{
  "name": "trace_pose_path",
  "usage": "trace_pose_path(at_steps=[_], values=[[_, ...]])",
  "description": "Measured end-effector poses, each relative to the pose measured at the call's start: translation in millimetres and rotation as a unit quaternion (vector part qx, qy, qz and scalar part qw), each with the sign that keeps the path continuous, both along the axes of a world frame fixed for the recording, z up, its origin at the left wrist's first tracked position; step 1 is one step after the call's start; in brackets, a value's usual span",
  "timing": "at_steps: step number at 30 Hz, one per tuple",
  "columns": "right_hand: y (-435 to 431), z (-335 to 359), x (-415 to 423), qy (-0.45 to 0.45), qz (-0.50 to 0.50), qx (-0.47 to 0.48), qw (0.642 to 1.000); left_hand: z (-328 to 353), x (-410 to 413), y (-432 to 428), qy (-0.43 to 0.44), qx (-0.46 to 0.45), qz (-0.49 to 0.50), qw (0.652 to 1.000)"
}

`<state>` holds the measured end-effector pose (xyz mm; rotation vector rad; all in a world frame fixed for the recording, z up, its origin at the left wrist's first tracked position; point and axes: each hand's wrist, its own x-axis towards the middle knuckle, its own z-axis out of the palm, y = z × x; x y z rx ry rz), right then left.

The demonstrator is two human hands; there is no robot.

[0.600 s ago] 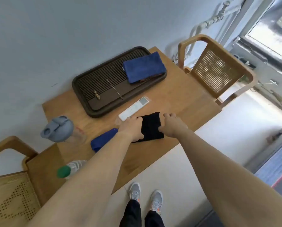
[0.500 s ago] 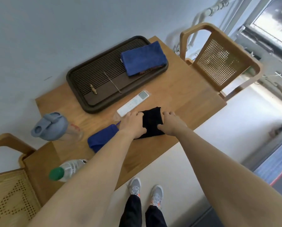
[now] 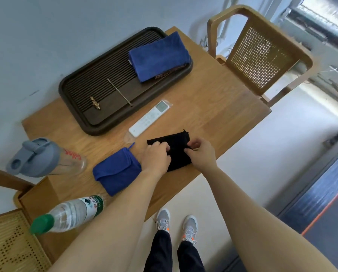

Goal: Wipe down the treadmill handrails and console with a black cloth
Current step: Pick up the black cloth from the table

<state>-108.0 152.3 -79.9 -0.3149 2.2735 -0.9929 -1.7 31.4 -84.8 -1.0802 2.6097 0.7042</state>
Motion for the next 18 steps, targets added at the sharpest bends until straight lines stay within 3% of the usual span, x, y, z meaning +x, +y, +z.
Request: trace_pose_path(at_steps=[8,18], values=[[66,69,26,0.018,-0.065,-0.06,0.996,77,15,61,0.11,0.06,0.063,0.99],[144,185,27,0.03,-0.088,-0.169,0.981,183,17,135,0.222,0.147,-0.009,0.964]])
